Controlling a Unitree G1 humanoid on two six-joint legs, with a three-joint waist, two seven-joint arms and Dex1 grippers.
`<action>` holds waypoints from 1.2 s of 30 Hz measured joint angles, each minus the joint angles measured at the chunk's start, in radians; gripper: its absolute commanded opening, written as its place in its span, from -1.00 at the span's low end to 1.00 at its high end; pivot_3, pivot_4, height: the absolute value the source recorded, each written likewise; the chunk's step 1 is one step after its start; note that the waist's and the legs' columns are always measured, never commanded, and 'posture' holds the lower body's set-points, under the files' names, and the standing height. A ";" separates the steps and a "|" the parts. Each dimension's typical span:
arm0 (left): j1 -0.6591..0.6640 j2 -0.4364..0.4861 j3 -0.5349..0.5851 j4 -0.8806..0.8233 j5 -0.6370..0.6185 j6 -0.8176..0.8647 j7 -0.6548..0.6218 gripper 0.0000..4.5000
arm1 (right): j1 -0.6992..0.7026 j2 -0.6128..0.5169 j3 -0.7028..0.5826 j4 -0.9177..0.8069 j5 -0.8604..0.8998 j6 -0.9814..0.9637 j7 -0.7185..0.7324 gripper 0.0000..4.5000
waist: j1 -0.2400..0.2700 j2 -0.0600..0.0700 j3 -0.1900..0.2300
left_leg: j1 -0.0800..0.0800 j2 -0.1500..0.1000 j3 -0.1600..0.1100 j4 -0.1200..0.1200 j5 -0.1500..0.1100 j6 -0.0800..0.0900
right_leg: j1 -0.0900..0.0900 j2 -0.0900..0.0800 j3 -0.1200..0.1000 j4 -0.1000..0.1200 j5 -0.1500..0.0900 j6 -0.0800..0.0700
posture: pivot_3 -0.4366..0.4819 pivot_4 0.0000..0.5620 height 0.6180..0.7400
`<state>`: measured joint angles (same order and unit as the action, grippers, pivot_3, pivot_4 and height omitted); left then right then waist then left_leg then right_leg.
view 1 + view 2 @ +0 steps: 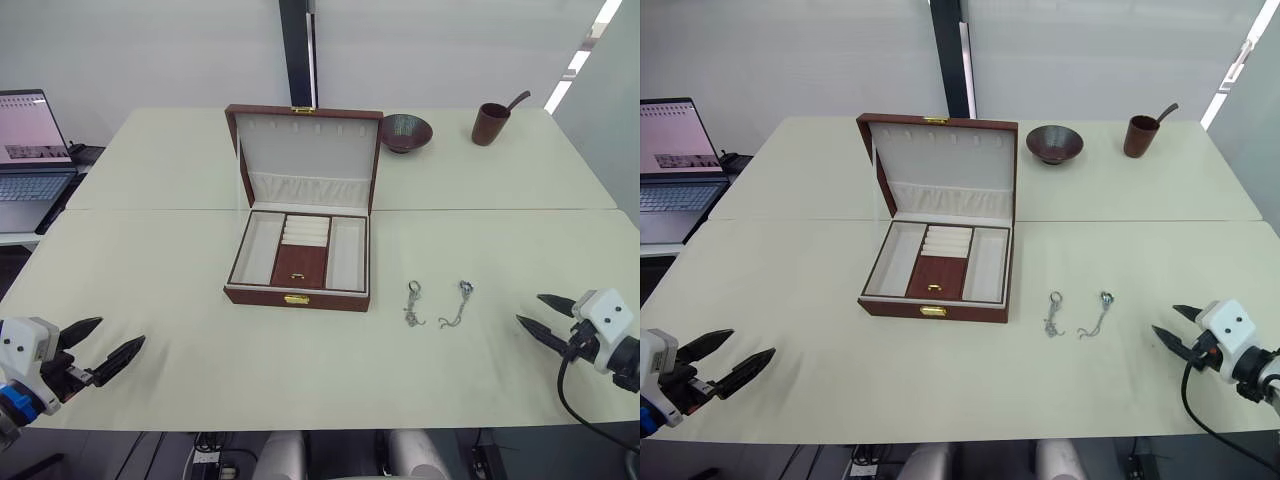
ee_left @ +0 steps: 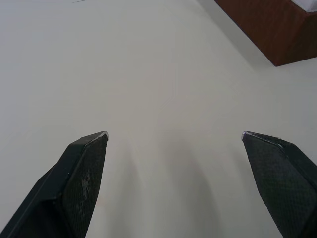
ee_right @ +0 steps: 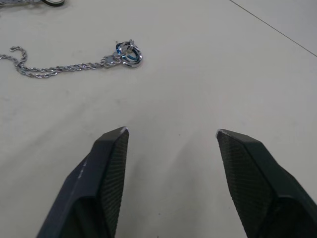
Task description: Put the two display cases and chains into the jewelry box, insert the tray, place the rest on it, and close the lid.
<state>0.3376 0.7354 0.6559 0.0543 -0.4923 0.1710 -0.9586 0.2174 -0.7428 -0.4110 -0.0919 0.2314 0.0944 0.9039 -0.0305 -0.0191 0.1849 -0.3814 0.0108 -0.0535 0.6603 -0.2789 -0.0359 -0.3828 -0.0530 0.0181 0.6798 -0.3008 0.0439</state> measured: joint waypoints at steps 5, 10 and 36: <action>-0.009 0.001 0.000 -0.020 -0.016 0.021 0.001 1.00 | 0.000 -0.003 0.001 -0.050 0.017 0.049 -0.016 0.97 | 0.000 0.000 0.000 | 0.000 0.000 0.000 0.000 0.000 0.000 | 0.000 0.000 -0.001 0.000 0.000 0.000 | -0.05 -0.47 0.89; 0.009 0.011 -0.004 -0.105 -0.036 0.065 -0.039 1.00 | 0.029 -0.006 0.000 -0.111 0.033 0.105 -0.032 0.97 | 0.002 0.000 0.000 | 0.000 0.000 0.000 0.000 0.000 0.000 | 0.001 0.000 -0.001 0.000 0.000 0.000 | -0.05 -0.47 0.89; -0.347 0.103 -0.418 -0.617 -0.300 0.259 -0.209 1.00 | -0.116 0.280 0.247 -0.438 0.017 0.715 -0.582 0.97 | 0.000 0.000 -0.001 | 0.000 -0.001 -0.002 0.000 0.000 0.000 | 0.002 0.002 0.000 0.000 0.000 0.000 | -0.05 -0.47 0.89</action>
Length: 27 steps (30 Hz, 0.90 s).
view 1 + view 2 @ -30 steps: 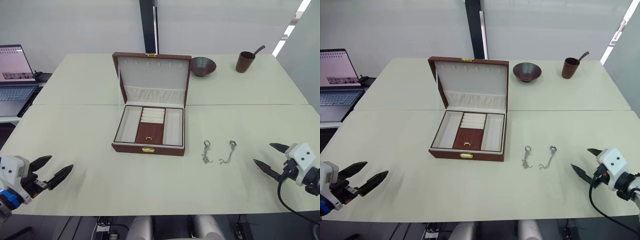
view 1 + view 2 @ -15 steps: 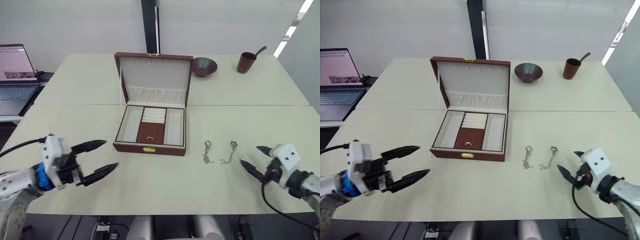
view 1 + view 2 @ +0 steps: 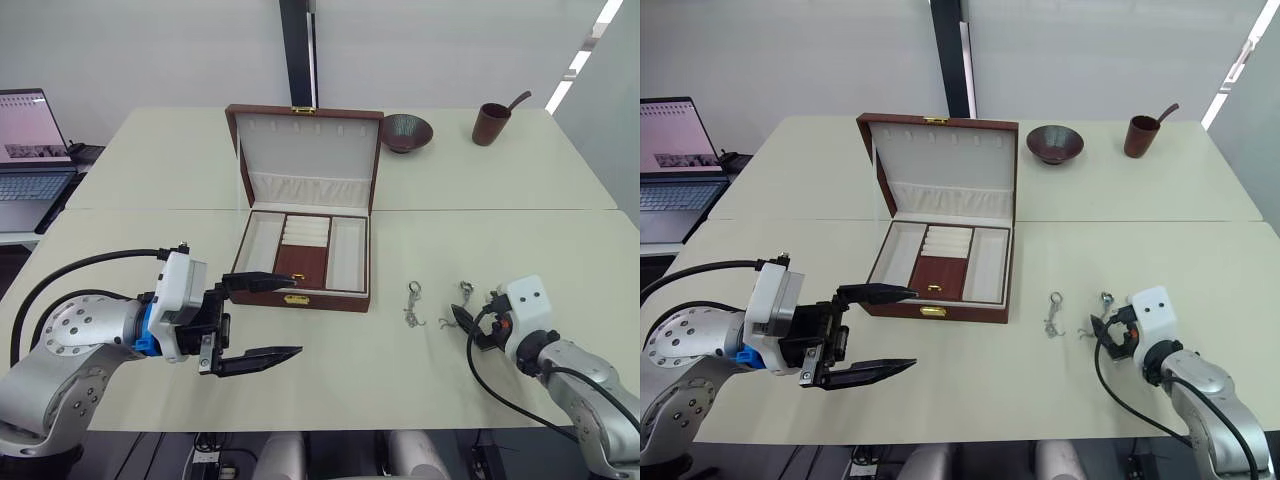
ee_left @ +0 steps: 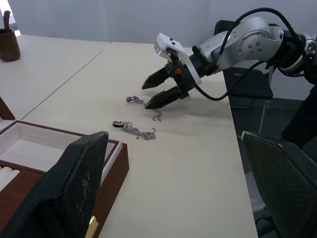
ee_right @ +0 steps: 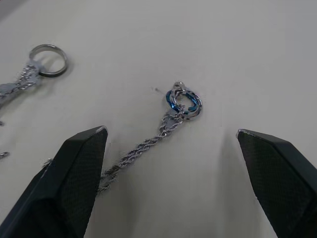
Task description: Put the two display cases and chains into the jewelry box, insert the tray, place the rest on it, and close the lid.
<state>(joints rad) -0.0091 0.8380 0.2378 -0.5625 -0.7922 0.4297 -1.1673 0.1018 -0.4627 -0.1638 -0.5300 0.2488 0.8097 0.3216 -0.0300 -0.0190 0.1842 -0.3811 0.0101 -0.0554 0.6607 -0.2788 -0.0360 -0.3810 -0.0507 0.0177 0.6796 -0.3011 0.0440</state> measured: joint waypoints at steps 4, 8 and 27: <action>0.006 -0.003 -0.003 0.001 0.003 -0.004 0.001 1.00 | -0.024 0.014 0.016 0.022 -0.007 0.013 -0.026 0.90 | 0.000 0.000 0.000 | 0.000 0.000 0.000 0.000 0.000 0.000 | 0.000 0.000 0.000 0.000 0.000 0.000 | -0.05 -0.47 0.89; 0.021 -0.017 -0.003 0.004 0.008 -0.013 0.005 1.00 | -0.051 0.014 0.040 0.032 -0.018 0.019 -0.033 0.41 | -0.001 0.000 0.000 | 0.000 0.000 0.000 0.000 0.000 0.000 | 0.000 0.001 0.000 0.000 0.000 0.000 | -0.05 -0.47 0.89; 0.094 -0.032 0.058 0.098 0.053 -0.104 -0.001 1.00 | -0.100 -0.010 0.037 0.032 -0.008 0.090 -0.017 -1.00 | 0.000 -0.002 -0.001 | 0.000 0.000 0.000 0.000 0.000 0.000 | 0.000 0.001 0.000 0.000 0.000 0.000 | -0.05 -0.47 0.89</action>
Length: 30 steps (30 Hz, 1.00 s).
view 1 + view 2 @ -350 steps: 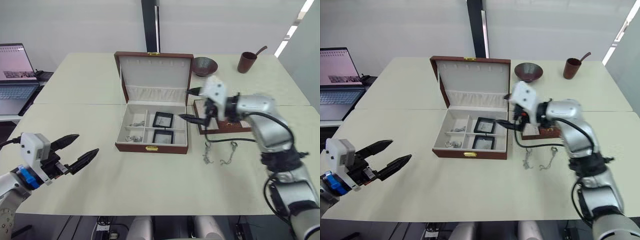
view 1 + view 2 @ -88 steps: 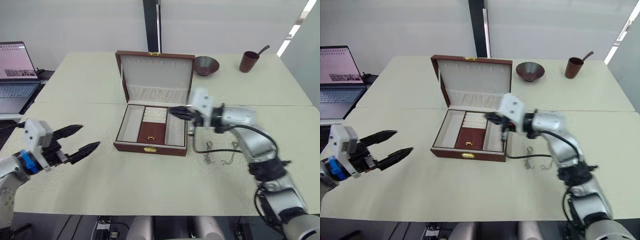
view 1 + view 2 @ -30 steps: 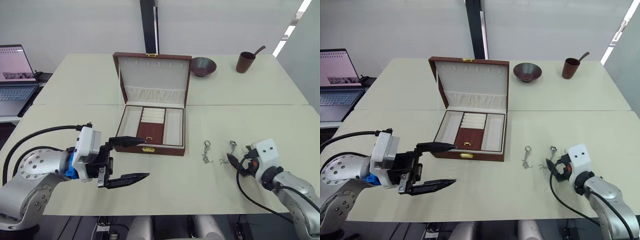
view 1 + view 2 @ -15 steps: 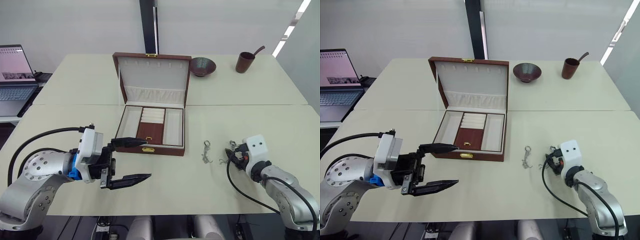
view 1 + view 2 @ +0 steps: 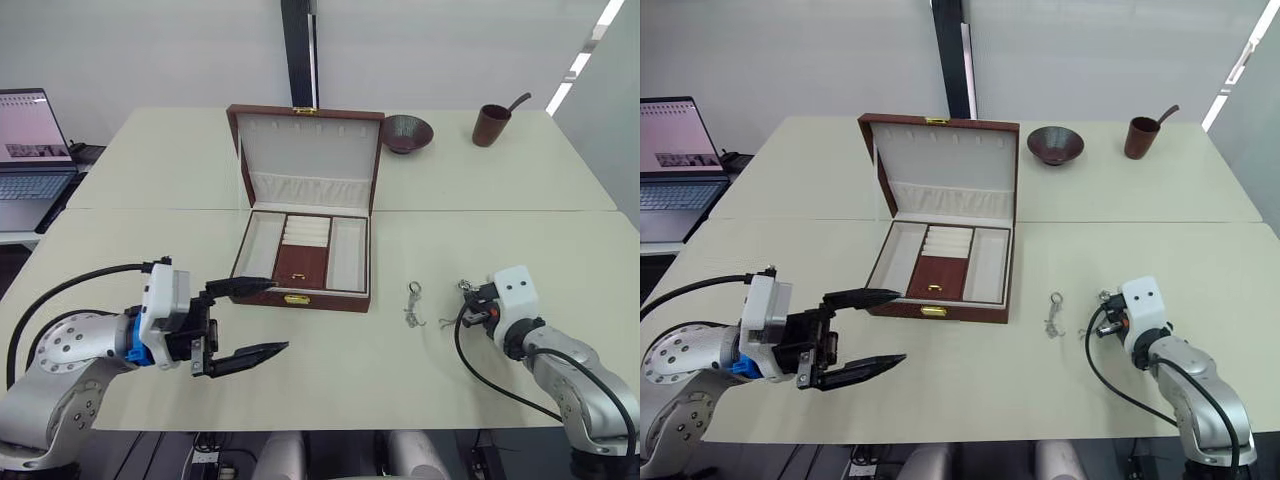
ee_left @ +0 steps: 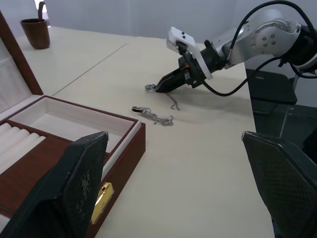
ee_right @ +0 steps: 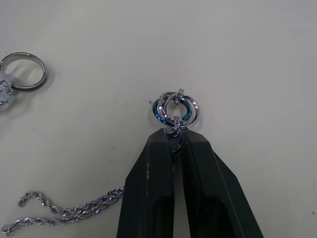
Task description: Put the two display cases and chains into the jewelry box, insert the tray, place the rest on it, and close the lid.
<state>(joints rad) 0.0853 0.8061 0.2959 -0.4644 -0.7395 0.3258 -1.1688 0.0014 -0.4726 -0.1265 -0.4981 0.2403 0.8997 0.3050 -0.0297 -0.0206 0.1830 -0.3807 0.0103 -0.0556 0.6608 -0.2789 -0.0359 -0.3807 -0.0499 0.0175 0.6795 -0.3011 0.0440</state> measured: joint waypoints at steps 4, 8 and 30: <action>0.003 0.016 0.043 0.048 0.004 -0.003 -0.002 1.00 | -0.044 -0.063 0.001 -0.016 0.033 0.012 0.062 -1.00 | -0.001 0.001 0.001 | 0.000 0.000 0.000 0.000 0.000 0.000 | 0.000 0.000 0.000 0.000 0.000 0.000 | -0.05 -0.47 0.89; 0.014 0.033 0.119 0.119 0.015 -0.004 0.000 1.00 | -0.174 -0.158 -0.033 -0.070 0.128 0.064 0.164 -1.00 | -0.003 0.001 0.001 | -0.001 0.000 -0.001 0.000 0.000 0.000 | -0.001 0.001 0.000 0.000 0.000 0.000 | -0.05 -0.47 0.89; 0.023 0.021 0.268 0.228 0.015 0.019 0.083 1.00 | -1.057 -0.093 0.405 0.289 0.279 0.100 0.528 -1.00 | -0.004 0.002 0.001 | -0.004 0.001 -0.002 0.000 0.000 0.000 | -0.007 -0.001 0.000 0.001 0.000 0.000 | -0.05 -0.47 0.89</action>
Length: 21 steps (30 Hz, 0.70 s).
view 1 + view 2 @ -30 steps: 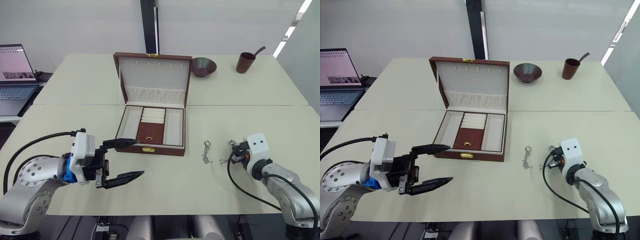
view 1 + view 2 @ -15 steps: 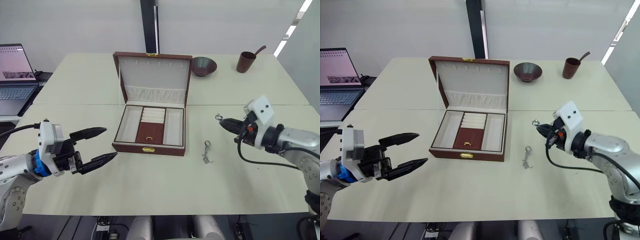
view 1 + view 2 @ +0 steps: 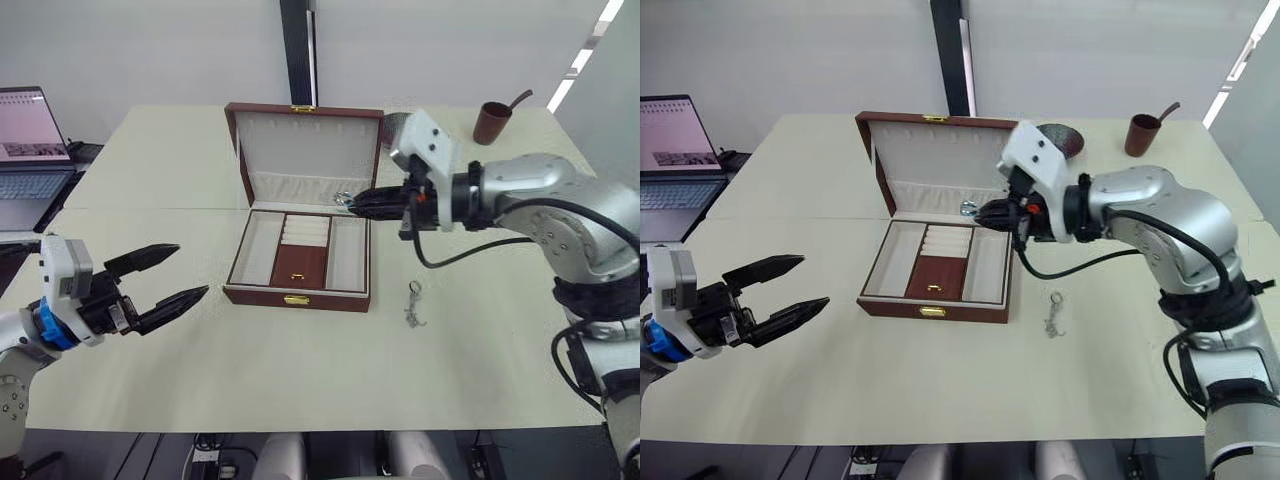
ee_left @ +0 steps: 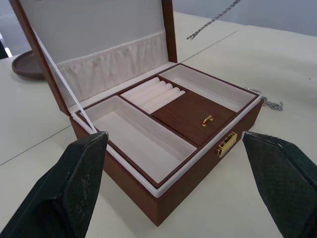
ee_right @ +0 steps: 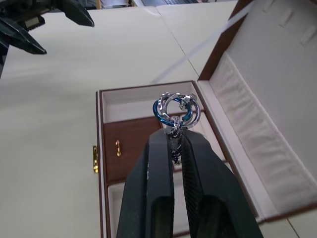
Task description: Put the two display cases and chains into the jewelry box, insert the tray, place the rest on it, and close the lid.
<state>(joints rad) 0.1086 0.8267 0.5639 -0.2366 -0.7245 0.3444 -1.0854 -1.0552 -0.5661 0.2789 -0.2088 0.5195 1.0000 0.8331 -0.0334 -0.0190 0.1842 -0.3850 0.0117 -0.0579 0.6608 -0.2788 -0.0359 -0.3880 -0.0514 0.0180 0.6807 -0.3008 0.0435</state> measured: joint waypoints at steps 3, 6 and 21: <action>0.011 -0.019 0.017 -0.002 -0.003 0.017 0.035 1.00 | -0.081 0.106 0.052 0.115 -0.049 -0.068 0.015 -1.00 | 0.000 0.000 0.000 | 0.000 0.000 0.000 0.000 0.000 0.000 | 0.000 0.000 0.000 0.000 0.000 0.000 | -0.05 -0.47 0.89; 0.031 -0.035 0.033 -0.005 -0.004 0.023 0.059 1.00 | -0.136 0.215 0.096 0.219 -0.097 -0.138 0.019 -1.00 | -0.001 0.000 0.000 | 0.000 0.000 0.000 0.000 0.000 0.000 | -0.001 0.000 -0.001 0.000 0.000 0.000 | -0.05 -0.47 0.89; 0.076 -0.077 0.061 -0.069 -0.024 0.045 0.149 1.00 | -0.093 0.478 0.292 0.574 -0.363 -0.471 0.066 -1.00 | -0.002 -0.001 0.000 | 0.000 0.000 0.000 -0.001 0.000 0.000 | -0.001 -0.001 -0.002 0.000 0.001 -0.001 | -0.05 -0.47 0.89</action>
<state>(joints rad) 0.1851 0.7492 0.6245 -0.3059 -0.7481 0.3893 -0.9366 -1.1485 -0.0883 0.5706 0.3651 0.1566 0.5286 0.8991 -0.0358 -0.0198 0.1838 -0.3847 0.0116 -0.0579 0.6600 -0.2788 -0.0363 -0.3894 -0.0523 0.0160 0.6812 -0.3001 0.0425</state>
